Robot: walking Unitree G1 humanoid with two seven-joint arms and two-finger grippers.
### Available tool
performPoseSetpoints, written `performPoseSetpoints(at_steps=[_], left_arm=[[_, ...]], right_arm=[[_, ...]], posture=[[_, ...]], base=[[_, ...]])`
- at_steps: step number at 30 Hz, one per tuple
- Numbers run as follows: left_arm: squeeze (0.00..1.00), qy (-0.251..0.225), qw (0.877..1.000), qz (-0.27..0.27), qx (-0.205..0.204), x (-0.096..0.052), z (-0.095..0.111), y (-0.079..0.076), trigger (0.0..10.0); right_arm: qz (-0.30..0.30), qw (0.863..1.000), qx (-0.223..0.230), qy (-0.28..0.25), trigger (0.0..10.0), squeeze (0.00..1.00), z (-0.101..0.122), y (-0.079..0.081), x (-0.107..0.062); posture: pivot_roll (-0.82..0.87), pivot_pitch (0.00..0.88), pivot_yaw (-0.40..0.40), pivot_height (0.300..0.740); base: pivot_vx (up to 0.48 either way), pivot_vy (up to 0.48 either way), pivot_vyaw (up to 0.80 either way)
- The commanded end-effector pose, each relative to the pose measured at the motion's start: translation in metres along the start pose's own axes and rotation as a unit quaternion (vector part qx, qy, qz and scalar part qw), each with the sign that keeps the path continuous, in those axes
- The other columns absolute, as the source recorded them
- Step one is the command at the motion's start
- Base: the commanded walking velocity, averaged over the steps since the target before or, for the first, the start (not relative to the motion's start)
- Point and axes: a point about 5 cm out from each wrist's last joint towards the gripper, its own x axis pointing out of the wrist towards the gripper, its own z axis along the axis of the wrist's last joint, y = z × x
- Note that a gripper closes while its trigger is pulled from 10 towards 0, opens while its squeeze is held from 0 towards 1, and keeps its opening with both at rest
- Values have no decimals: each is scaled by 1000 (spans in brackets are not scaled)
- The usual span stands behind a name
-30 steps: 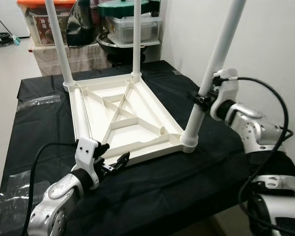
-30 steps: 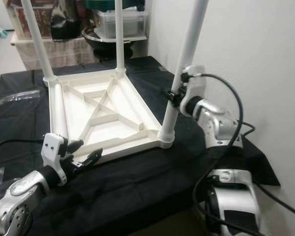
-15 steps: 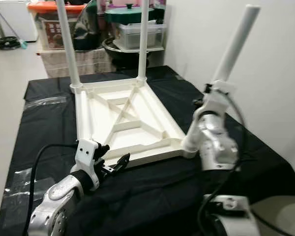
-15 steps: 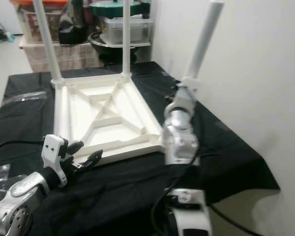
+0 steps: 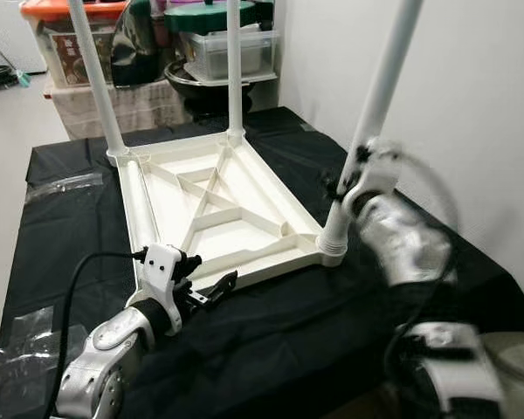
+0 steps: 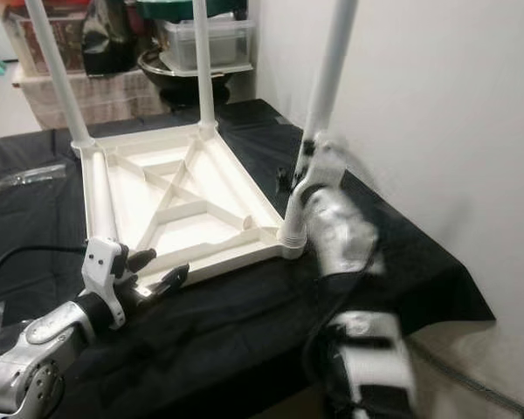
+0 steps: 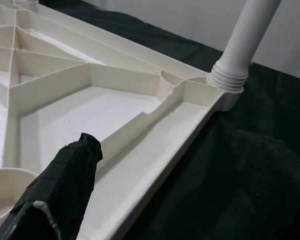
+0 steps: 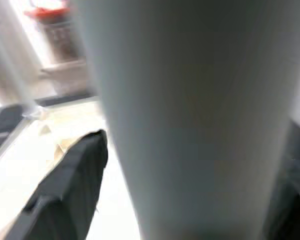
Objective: Building children table
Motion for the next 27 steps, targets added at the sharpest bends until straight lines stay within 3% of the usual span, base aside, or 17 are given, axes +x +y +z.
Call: performPoseSetpoints(at_steps=[1, 2, 3, 7, 12, 14, 15, 16, 19, 20, 23, 24, 26, 27], left_arm=[[0, 6, 1000, -1, 4, -1, -2, 0, 10000], [0, 6, 1000, -1, 4, -1, -2, 0, 10000], [0, 6, 1000, -1, 5, -1, -2, 0, 10000], [0, 6, 1000, -1, 6, -2, -2, -1, 10000], [0, 7, 1000, -2, 7, -3, -2, -1, 10000], [0, 9, 1000, -2, 8, -4, -2, 0, 10000], [0, 9, 1000, -2, 8, -4, -2, 0, 10000], [0, 10, 1000, -4, 8, -4, -2, 0, 10000], [0, 10, 1000, -5, 8, -3, -2, 0, 10000], [0, 11, 1000, -10, 9, -2, -2, -1, 10000], [0, 12, 1000, -14, 11, -1, -2, -1, 10000], [0, 12, 1000, -16, 12, 0, -1, -1, 10000], [0, 12, 1000, -16, 13, 1, -1, 0, 10000], [0, 11, 1000, -14, 12, 1, -1, 0, 10000]], right_arm=[[68, 997, -21, 20, 4039, 0, -3, -9, -2], [68, 997, -21, 20, 4039, 0, -3, -9, -2], [77, 997, -16, 25, 0, 0, -4, -12, -3], [41, 997, -17, 61, 0, 0, -19, -16, 2], [7, 998, -8, 68, 0, 0, -39, -2, 8], [-112, 990, -9, 86, 0, 0, -68, 19, 14], [-112, 990, -9, 86, 0, 0, -68, 19, 14], [-186, 978, 9, 91, 0, 0, -82, 34, 13], [-233, 967, 24, 96, 0, 0, -90, 43, 10], [-256, 961, 31, 99, 0, 0, -95, 61, 8], [-264, 960, 26, 93, 39, 0, -93, 75, 7], [-266, 959, 34, 88, 10000, 0, -89, 83, 9], [-249, 964, 60, 69, 10000, 0, -80, 83, 11], [-242, 967, 65, 44, 10000, 1000, -68, 69, 13]], posture=[[76, 0, -62, 740], [76, 0, -62, 740], [76, 0, -62, 740], [87, 0, -67, 740], [94, 0, -68, 740], [88, 0, -53, 740], [88, 0, -53, 740], [86, 0, -47, 740], [86, 0, -47, 740], [85, 0, -46, 740], [77, 0, -44, 740], [74, 0, -49, 740], [74, 0, -53, 740], [74, 0, -56, 740]], base=[[0, 0, 0], [0, 0, 0], [0, 0, 0], [0, 0, 0], [0, 0, 0], [0, 0, 0], [0, 0, 0], [0, 0, 0], [0, 0, 0], [0, 0, 0], [0, 0, 0], [0, 0, 0], [0, 0, 0], [0, 0, 0]])
